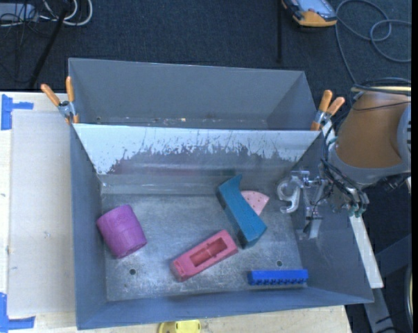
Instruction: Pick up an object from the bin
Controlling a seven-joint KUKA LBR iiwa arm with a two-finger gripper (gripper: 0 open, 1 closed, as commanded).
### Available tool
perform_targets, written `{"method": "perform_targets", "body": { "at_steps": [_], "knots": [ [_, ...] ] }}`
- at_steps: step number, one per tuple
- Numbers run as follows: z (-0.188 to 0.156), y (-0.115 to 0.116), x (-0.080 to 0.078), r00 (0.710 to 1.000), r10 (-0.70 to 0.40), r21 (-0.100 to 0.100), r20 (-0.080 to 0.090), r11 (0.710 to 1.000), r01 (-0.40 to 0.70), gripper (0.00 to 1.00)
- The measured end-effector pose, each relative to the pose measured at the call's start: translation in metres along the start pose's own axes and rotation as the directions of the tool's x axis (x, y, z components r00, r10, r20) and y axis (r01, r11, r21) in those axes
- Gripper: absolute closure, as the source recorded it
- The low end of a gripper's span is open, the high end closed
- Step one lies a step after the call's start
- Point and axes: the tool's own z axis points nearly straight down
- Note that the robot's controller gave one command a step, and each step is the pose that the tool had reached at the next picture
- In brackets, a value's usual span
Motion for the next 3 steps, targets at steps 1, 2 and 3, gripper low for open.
{"method": "perform_targets", "body": {
  "at_steps": [1,2,3],
  "knots": [
    [-0.005,0.000,-0.002,1.000,-0.003,0.001,0.007,1.000,0.003,0.00],
    [0.028,0.034,0.042,0.999,-0.047,0.003,0.010,0.999,0.047,0.00],
    [0.038,0.055,0.065,0.980,-0.197,0.001,0.001,0.980,0.197,0.00]
  ]
}}
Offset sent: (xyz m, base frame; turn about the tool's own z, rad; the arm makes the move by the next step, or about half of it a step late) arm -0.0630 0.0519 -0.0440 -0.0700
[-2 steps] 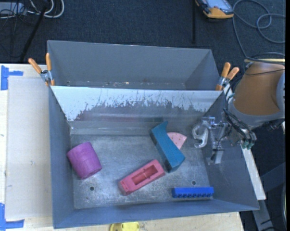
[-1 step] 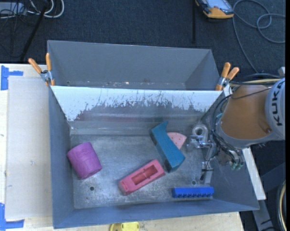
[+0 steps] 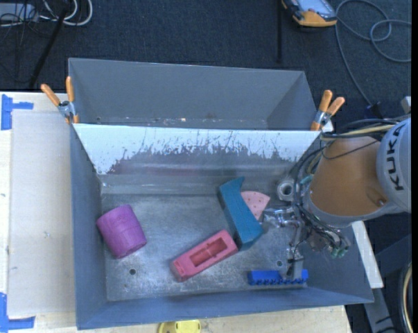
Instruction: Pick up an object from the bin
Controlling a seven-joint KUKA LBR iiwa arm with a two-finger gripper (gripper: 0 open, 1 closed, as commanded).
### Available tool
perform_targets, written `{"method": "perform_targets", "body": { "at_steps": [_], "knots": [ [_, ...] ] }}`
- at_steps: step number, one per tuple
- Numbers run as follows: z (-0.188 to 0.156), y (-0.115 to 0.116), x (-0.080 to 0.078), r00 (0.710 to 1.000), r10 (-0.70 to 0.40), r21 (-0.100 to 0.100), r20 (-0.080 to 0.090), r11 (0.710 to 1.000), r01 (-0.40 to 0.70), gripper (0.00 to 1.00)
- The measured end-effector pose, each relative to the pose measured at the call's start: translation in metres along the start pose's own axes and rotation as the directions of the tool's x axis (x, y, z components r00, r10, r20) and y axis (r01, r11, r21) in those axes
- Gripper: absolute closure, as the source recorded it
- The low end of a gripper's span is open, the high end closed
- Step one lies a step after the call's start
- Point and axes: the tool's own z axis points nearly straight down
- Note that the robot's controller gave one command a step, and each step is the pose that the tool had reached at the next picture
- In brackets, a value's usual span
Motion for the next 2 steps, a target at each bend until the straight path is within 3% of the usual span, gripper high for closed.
{"method": "perform_targets", "body": {
  "at_steps": [1,2],
  "knots": [
    [0.006,0.015,0.013,1.000,0.003,0.010,0.019,1.000,-0.003,0.00],
    [0.017,0.032,0.000,0.998,0.068,0.007,0.004,0.998,-0.068,0.00]
  ]
}}
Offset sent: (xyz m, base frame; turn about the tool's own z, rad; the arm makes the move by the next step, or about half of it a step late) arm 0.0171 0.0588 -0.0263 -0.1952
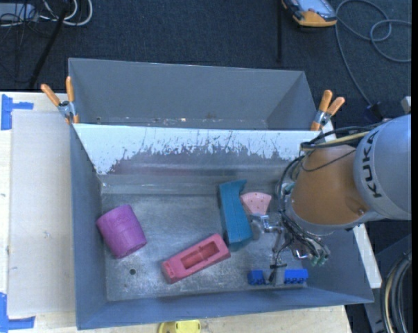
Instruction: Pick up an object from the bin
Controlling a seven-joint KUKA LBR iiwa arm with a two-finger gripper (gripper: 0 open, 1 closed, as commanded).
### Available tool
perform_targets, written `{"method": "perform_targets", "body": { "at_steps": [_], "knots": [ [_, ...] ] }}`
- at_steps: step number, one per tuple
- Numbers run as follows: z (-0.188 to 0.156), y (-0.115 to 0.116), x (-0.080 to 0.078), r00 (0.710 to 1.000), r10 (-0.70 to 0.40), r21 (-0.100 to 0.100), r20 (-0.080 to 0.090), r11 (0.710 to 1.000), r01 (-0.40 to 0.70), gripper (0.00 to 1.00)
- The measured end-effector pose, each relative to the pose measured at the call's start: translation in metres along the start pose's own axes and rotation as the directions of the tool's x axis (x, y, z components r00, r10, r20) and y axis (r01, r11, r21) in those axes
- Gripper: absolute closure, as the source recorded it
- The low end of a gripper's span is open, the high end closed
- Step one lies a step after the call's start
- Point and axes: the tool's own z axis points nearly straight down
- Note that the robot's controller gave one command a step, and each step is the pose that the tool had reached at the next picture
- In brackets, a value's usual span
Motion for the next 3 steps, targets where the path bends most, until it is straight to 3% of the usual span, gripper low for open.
{"method": "perform_targets", "body": {
  "at_steps": [1,2,3],
  "knots": [
    [0.005,-0.030,-0.028,0.943,-0.334,-0.009,0.003,0.943,0.334,0.00],
    [0.006,-0.044,-0.031,0.926,-0.378,-0.007,0.005,0.926,0.378,0.00],
    [0.002,-0.015,0.011,0.824,-0.567,-0.006,0.004,0.824,0.567,1.00]
  ]
}}
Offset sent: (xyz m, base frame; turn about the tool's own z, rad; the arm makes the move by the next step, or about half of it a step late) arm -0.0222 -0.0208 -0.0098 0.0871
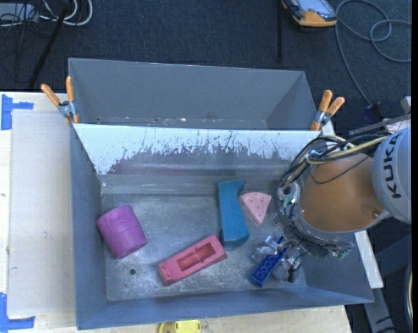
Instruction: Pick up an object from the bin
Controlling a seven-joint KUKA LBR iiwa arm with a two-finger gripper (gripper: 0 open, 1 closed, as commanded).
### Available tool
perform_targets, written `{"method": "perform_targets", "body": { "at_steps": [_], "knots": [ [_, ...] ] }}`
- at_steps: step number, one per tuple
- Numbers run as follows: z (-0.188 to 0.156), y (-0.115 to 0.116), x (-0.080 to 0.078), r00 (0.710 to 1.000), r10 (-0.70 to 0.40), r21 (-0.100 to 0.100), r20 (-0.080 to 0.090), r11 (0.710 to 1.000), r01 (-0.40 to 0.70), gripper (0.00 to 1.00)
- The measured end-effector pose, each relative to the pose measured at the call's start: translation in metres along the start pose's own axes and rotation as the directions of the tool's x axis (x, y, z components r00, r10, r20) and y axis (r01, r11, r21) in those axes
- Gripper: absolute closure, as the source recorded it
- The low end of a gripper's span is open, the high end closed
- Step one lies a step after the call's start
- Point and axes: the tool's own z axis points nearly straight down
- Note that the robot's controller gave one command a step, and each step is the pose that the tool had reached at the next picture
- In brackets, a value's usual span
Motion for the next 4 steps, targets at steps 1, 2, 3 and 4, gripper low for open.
{"method": "perform_targets", "body": {
  "at_steps": [1,2,3,4],
  "knots": [
    [0.000,0.000,0.000,1.000,-0.001,0.000,0.000,1.000,0.001,1.00],
    [-0.028,-0.003,-0.028,1.000,0.007,0.000,0.000,1.000,-0.007,1.00],
    [-0.039,0.003,-0.037,1.000,0.027,0.002,-0.001,1.000,-0.027,1.00],
    [-0.040,0.006,-0.037,1.000,0.029,-0.001,-0.002,1.000,-0.029,1.00]
  ]
}}
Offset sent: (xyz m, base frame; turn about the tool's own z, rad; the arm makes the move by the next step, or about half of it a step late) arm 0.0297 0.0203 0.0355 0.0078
